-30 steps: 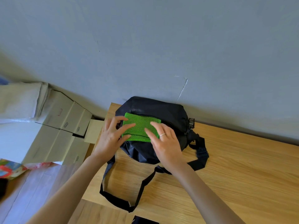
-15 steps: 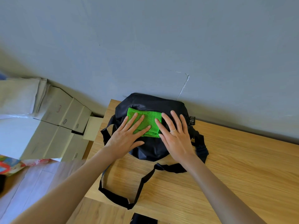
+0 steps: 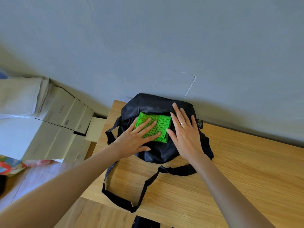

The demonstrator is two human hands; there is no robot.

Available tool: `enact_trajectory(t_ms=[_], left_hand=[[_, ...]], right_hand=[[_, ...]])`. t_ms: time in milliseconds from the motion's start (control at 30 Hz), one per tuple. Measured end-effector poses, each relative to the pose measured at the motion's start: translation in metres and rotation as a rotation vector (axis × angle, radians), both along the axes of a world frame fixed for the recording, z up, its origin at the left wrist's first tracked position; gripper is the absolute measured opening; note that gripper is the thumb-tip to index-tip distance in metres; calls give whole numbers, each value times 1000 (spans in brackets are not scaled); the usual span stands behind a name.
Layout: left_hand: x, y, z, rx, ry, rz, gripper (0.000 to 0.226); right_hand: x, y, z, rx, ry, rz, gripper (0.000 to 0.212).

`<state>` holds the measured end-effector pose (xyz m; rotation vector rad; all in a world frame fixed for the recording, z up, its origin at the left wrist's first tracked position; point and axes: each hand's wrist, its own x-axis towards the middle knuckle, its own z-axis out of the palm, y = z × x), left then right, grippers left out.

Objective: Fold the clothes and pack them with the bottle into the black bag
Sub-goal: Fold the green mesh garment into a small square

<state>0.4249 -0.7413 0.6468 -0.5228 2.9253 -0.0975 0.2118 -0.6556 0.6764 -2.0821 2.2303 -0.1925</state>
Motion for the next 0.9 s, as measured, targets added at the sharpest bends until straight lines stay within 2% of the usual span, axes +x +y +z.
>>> enact_trajectory(t_ms=[133, 300, 467, 533, 667, 767, 900], left_hand=[[2, -9, 1, 3, 12, -10, 62], [-6, -8, 9, 127, 72, 270, 62], [-21, -14, 15, 277, 154, 439, 71], [-25, -15, 14, 279, 117, 428, 72], [-26, -22, 9, 219, 30, 279, 62], [-21, -27, 7, 212, -17, 267, 60], [-15, -17, 15, 177, 43, 238, 56]], right_hand=[[-1, -2, 4, 1, -12, -5, 59], [-3, 3, 0, 31, 46, 44, 57], [-2, 3, -1, 30, 47, 32, 57], [-1, 2, -2, 30, 43, 21, 57], [-1, 2, -4, 41, 45, 9, 57], [1, 3, -6, 74, 47, -2, 56], [11, 7, -2, -4, 60, 51, 58]])
